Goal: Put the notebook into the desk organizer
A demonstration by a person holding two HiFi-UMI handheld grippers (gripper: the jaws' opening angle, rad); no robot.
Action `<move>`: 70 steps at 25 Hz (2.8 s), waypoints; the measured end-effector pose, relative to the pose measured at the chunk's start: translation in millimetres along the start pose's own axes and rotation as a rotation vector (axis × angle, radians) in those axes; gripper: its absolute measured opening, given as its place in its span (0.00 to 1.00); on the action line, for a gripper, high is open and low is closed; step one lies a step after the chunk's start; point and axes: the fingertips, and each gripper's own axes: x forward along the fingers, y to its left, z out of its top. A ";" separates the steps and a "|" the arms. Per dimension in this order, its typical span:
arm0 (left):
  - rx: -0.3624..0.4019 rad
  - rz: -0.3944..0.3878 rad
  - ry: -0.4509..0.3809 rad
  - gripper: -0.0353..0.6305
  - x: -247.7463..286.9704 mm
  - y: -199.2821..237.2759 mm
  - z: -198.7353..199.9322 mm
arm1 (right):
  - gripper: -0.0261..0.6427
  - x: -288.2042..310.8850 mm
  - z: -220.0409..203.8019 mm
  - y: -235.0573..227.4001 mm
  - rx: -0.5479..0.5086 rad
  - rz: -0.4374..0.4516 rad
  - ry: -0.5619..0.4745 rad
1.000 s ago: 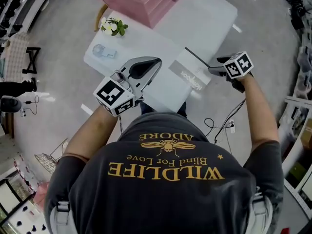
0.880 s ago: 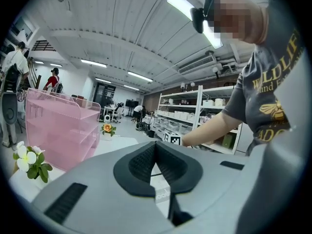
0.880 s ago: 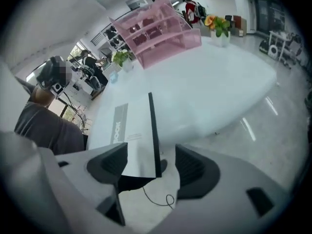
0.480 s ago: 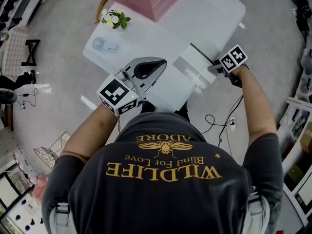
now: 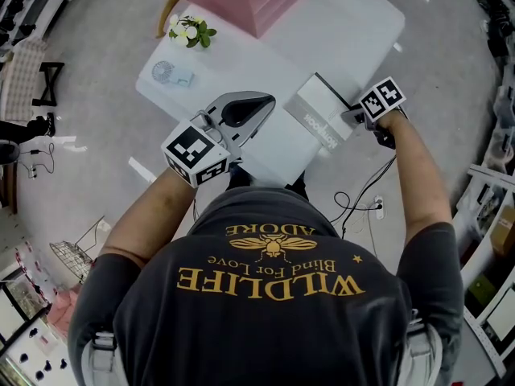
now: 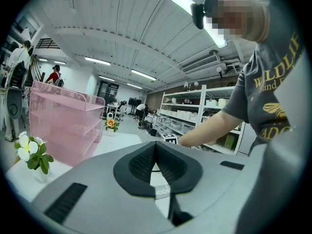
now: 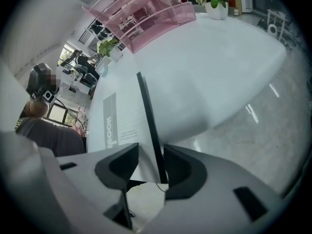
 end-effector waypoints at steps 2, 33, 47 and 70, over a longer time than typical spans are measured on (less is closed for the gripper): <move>-0.002 0.002 -0.003 0.05 0.5 3.1 0.7 | 0.25 -1.7 -0.7 0.6 -0.007 -0.006 0.002; 0.113 0.159 -0.262 0.05 -54.0 93.8 156.4 | 0.05 -273.4 215.9 171.3 -0.434 0.143 -0.563; 0.149 0.259 -0.312 0.05 -99.4 168.5 196.4 | 0.05 -306.5 387.5 192.0 -0.512 0.195 -0.518; 0.109 0.312 -0.319 0.05 -110.3 217.5 181.6 | 0.05 -212.2 492.4 111.3 -0.488 -0.182 -0.201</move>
